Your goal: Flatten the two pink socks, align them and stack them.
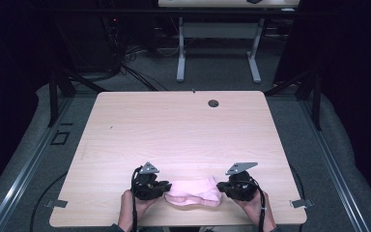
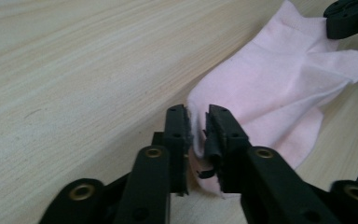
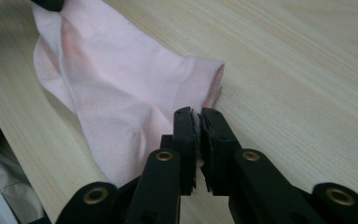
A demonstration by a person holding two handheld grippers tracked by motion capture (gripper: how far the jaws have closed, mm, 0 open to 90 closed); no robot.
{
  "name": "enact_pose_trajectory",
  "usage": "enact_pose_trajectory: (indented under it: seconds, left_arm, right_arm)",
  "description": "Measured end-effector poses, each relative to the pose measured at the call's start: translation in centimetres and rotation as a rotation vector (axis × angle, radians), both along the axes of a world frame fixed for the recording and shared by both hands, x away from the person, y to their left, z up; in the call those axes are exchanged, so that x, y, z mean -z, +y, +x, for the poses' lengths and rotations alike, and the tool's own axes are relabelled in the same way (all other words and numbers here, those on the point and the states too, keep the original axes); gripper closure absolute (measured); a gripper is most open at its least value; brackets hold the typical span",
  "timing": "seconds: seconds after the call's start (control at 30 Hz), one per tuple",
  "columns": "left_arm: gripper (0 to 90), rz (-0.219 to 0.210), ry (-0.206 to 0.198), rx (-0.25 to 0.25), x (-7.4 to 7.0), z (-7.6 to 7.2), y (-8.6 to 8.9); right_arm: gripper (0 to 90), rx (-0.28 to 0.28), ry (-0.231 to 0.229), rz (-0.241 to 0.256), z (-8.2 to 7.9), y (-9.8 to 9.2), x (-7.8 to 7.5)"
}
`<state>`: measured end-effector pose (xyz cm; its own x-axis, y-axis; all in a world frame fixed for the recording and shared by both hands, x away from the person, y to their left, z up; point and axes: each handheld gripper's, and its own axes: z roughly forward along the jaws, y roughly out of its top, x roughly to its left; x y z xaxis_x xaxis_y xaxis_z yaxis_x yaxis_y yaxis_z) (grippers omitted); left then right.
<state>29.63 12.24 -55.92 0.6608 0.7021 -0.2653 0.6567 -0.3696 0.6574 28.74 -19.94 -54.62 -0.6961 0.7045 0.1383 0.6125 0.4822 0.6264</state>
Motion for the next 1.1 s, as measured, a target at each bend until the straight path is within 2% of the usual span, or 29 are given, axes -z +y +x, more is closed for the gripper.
enact_pose_trajectory:
  seconds: [0.03,0.13,0.27,0.43,0.5,0.6,0.67,0.77,1.0,1.1]
  left_arm:
    - [65.9,0.001,0.006,-0.012,0.0,-0.1,0.0]
    - [44.7,0.014,-0.012,-0.039,-0.3,-0.3,0.4]
    - [31.9,0.019,-0.035,-0.044,-1.0,-0.4,0.9]
    - [21.8,0.03,-0.064,-0.067,-1.7,-0.5,1.4]
    - [17.6,0.047,-0.082,-0.075,-2.1,-0.5,1.9]
    - [14.8,0.062,-0.116,-0.101,-2.7,-0.7,2.7]
    - [11.7,0.082,-0.126,-0.113,-3.1,-0.7,3.3]
    - [6.1,0.102,-0.145,-0.151,-3.3,-0.8,4.5]
    - [0.3,0.145,-0.141,-0.252,-2.2,-1.0,7.5]
    - [0.3,0.165,-0.139,-0.291,-1.2,-1.0,8.8]
  right_arm:
    - [80.9,0.004,0.006,-0.001,0.0,-0.1,0.0]
    - [73.1,0.015,0.002,0.013,0.0,-0.3,0.0]
    - [66.6,0.025,-0.002,0.013,-0.2,-0.7,-0.3]
    - [60.0,0.033,-0.013,0.021,-0.4,-1.2,-0.8]
    - [53.1,0.045,-0.025,0.035,-0.5,-1.5,-0.9]
    - [42.9,0.074,-0.049,0.028,-0.8,-2.5,-1.3]
    - [34.8,0.095,-0.069,0.045,-0.9,-3.0,-1.5]
    - [23.3,0.134,-0.103,0.035,-1.2,-4.3,-1.9]
    - [7.6,0.254,-0.153,0.027,-1.4,-7.2,-1.7]
    - [0.3,0.298,-0.159,-0.001,-1.2,-8.2,-1.2]
